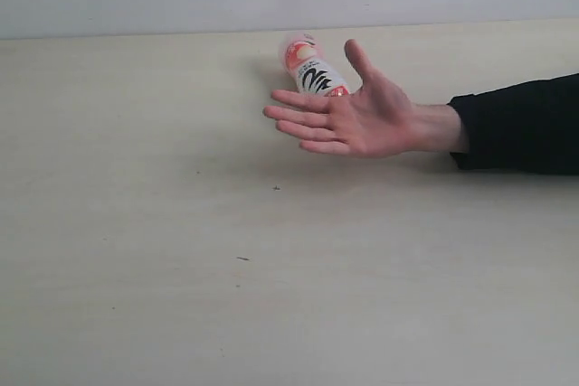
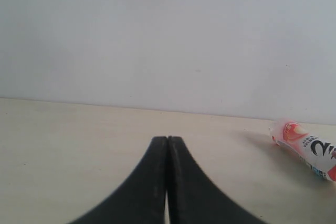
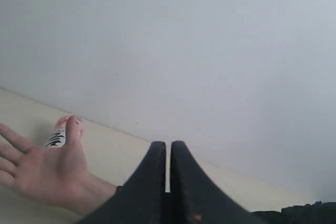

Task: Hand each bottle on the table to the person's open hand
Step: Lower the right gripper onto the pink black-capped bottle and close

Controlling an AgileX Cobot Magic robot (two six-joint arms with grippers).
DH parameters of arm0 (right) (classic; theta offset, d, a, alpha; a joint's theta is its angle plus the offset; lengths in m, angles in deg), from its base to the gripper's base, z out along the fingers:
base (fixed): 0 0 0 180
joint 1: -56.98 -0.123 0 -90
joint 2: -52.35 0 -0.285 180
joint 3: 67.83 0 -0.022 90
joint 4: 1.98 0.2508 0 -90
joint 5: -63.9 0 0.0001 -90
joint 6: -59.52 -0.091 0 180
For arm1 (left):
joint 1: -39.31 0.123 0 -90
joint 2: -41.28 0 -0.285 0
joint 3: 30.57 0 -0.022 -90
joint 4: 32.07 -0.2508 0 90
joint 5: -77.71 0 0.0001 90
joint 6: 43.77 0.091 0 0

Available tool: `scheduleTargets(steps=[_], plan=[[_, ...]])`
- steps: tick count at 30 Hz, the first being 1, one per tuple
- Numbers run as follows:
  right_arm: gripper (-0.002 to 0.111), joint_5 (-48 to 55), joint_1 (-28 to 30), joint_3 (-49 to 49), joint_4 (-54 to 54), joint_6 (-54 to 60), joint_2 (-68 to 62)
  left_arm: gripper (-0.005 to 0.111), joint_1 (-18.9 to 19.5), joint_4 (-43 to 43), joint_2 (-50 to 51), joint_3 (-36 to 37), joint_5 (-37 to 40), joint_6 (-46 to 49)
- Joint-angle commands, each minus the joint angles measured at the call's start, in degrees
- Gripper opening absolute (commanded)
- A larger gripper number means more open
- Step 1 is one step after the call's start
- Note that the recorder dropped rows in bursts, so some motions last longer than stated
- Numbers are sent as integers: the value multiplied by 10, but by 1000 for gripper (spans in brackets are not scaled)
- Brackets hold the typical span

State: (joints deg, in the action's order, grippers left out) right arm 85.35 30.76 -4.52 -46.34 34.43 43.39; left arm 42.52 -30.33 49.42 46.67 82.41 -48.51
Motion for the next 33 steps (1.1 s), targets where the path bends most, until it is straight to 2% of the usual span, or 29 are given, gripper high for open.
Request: scheduleTargets(steps=[1,5,6,7,9,10,13,15,16,17,20,23,25,29,33], plan=[[12,34,2,-62,21,-27,-77,0,-4,2,-4,0,1,1],[12,96,2,-240,92,-60,-317,0,-4,2,-4,0,1,1],[12,150,2,-329,144,-41,-433,0,-4,2,-4,0,1,1],[12,171,2,-367,166,-20,-494,0,-4,2,-4,0,1,1],[12,225,2,-532,288,87,-693,0,-4,2,-4,0,1,1],[12,224,2,-580,324,118,-747,0,-4,2,-4,0,1,1],[12,189,2,-699,333,132,-906,0,-4,2,-4,0,1,1],[19,216,2,-771,333,145,-1006,0,-4,2,-4,0,1,1],[26,242,2,-808,335,159,-1047,0,-4,2,-4,0,1,1],[37,282,2,-859,335,176,-1099,0,-4,2,-4,0,1,1],[55,346,2,-948,341,210,-1183,0,-4,2,-4,0,1,1],[66,370,2,-1029,310,208,-1251,0,-4,2,-4,0,1,1],[68,340,2,-1059,285,201,-1284,0,-4,2,-4,0,1,1],[68,298,2,-1085,316,182,-1317,0,-4,2,-4,0,1,1],[70,300,2,-1118,322,196,-1351,0,-4,2,-4,0,1,1]])
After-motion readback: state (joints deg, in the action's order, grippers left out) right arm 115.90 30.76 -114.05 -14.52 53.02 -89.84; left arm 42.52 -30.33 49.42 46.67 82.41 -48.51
